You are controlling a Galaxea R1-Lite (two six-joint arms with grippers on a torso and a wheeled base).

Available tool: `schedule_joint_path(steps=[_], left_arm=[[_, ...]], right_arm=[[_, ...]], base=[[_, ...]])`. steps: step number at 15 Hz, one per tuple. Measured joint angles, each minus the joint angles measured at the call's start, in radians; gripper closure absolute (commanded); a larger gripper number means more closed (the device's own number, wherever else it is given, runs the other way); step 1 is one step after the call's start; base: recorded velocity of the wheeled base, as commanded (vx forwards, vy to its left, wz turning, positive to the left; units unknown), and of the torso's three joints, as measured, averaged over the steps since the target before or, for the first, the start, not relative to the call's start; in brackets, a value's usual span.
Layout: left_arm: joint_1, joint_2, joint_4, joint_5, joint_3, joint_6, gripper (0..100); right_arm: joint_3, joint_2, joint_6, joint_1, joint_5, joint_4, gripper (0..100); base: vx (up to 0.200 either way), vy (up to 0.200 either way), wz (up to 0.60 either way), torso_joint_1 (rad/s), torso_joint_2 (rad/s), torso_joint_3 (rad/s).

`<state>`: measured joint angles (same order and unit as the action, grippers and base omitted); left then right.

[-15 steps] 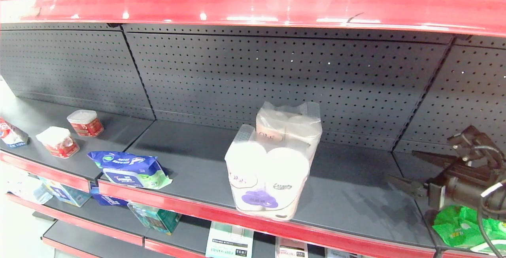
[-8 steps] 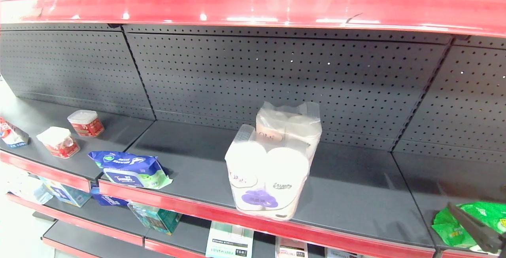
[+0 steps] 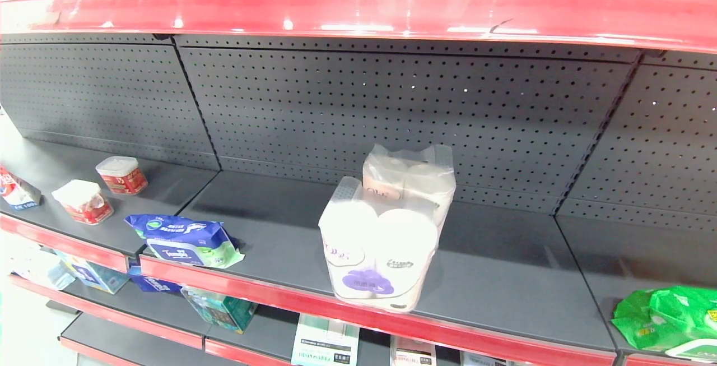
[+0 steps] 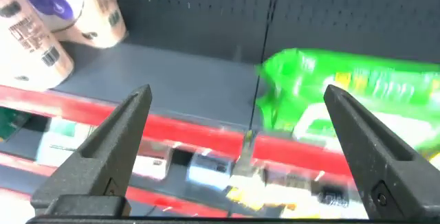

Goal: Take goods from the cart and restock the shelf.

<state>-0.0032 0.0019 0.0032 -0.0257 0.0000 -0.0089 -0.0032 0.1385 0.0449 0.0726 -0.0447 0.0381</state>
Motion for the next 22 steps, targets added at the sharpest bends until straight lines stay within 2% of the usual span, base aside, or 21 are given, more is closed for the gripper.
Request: schedule_joint_path(steps=[3, 6, 8, 19, 22], left_arm=[[0.0, 0.0, 0.0, 0.0, 0.0, 0.0, 0], [0.0, 0.0, 0.0, 0.0, 0.0, 0.001, 0], [0.0, 0.0, 0.0, 0.0, 0.0, 0.001, 0], [0.0, 0.0, 0.0, 0.0, 0.0, 0.002, 0], [0.0, 0.0, 0.0, 0.0, 0.0, 0.001, 0]], right_arm=[[0.002, -0.036, -0.007, -0.017, -0.023, -0.033, 0], [0.003, -0.069, -0.017, -0.092, -0.022, -0.033, 0], [0.003, -0.111, -0.042, -0.08, 0.049, -0.033, 0], [0.003, -0.14, -0.05, -0.074, 0.039, -0.034, 0], [0.003, -0.14, -0.049, -0.074, 0.038, -0.034, 0]], base=[[0.0, 0.0, 0.0, 0.0, 0.0, 0.0], [0.0, 0.0, 0.0, 0.0, 0.0, 0.0], [0.0, 0.0, 0.0, 0.0, 0.0, 0.0], [0.0, 0.0, 0.0, 0.0, 0.0, 0.0], [0.0, 0.0, -0.6, -0.002, 0.0, 0.005]])
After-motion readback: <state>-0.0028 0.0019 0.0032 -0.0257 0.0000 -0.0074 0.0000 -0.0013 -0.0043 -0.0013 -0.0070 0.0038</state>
